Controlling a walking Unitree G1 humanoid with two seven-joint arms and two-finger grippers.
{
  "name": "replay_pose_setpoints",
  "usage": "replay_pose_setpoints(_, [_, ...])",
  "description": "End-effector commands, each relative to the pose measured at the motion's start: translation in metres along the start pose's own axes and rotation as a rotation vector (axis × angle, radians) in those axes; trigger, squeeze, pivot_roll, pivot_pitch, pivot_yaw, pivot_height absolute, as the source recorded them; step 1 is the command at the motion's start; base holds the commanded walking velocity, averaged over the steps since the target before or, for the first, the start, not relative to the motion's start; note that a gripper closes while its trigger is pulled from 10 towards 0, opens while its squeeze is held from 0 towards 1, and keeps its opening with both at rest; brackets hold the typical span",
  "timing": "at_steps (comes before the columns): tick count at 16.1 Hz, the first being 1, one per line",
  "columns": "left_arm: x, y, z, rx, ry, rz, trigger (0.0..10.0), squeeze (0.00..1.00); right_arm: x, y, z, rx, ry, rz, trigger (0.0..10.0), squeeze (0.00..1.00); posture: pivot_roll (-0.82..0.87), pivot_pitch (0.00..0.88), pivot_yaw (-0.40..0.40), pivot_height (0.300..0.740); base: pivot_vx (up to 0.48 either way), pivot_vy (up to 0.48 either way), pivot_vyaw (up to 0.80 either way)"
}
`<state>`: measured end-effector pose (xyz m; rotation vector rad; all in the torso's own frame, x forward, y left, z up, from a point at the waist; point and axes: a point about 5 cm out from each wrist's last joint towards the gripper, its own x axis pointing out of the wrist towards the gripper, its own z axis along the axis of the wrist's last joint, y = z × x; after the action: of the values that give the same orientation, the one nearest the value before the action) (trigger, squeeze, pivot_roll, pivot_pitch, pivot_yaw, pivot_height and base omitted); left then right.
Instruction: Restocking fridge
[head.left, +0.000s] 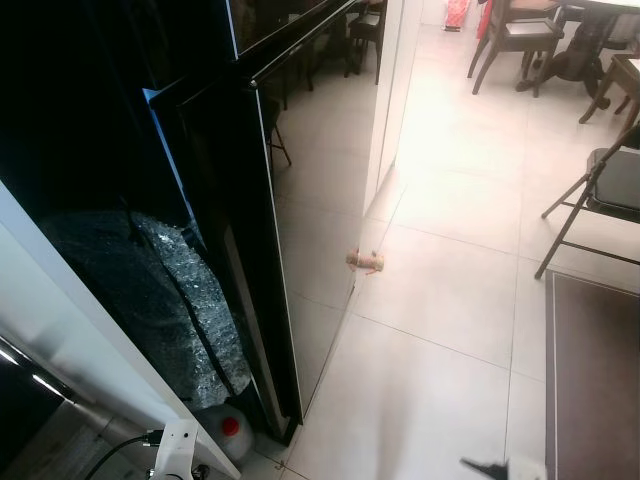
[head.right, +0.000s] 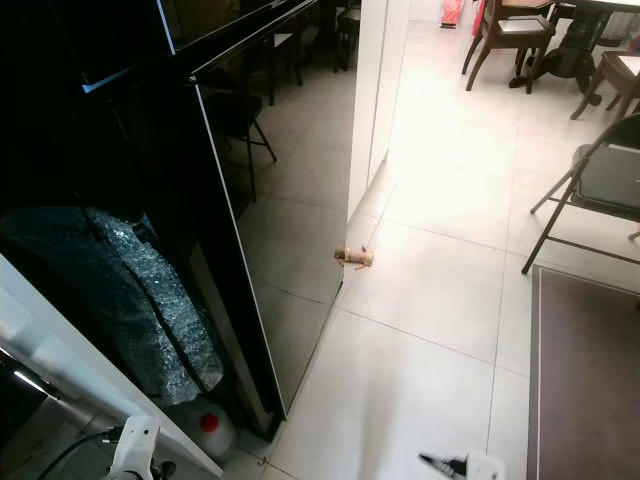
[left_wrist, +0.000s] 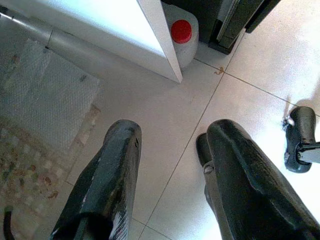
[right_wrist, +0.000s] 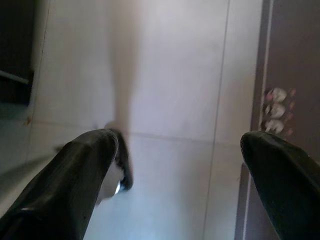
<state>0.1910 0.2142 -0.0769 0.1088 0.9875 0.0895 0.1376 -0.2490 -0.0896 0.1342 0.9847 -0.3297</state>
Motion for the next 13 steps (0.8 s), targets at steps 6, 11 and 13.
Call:
replay_pose_setpoints(6, [0.0, 0.003, 0.0, -0.01, 0.009, 0.014, 10.0, 0.0, 0.006, 0.006, 0.057, -0.049, -0.171, -0.006, 10.0, 0.0, -0.22, 0.031, 0.019, 0.74, 0.0, 0.0, 0.0])
replay_pose_setpoints(11, [0.0, 0.003, 0.0, -0.027, 0.014, 0.018, 10.0, 0.0, 0.007, 0.015, 0.061, -0.066, -0.175, 0.013, 10.0, 0.0, -0.21, 0.035, 0.023, 0.74, 0.0, 0.0, 0.0])
replay_pose_setpoints(13, [0.0, 0.003, -0.001, -0.028, 0.015, 0.015, 10.0, 0.0, 0.007, 0.015, 0.056, -0.058, -0.163, 0.011, 10.0, 0.0, -0.22, 0.036, 0.025, 0.74, 0.0, 0.0, 0.0])
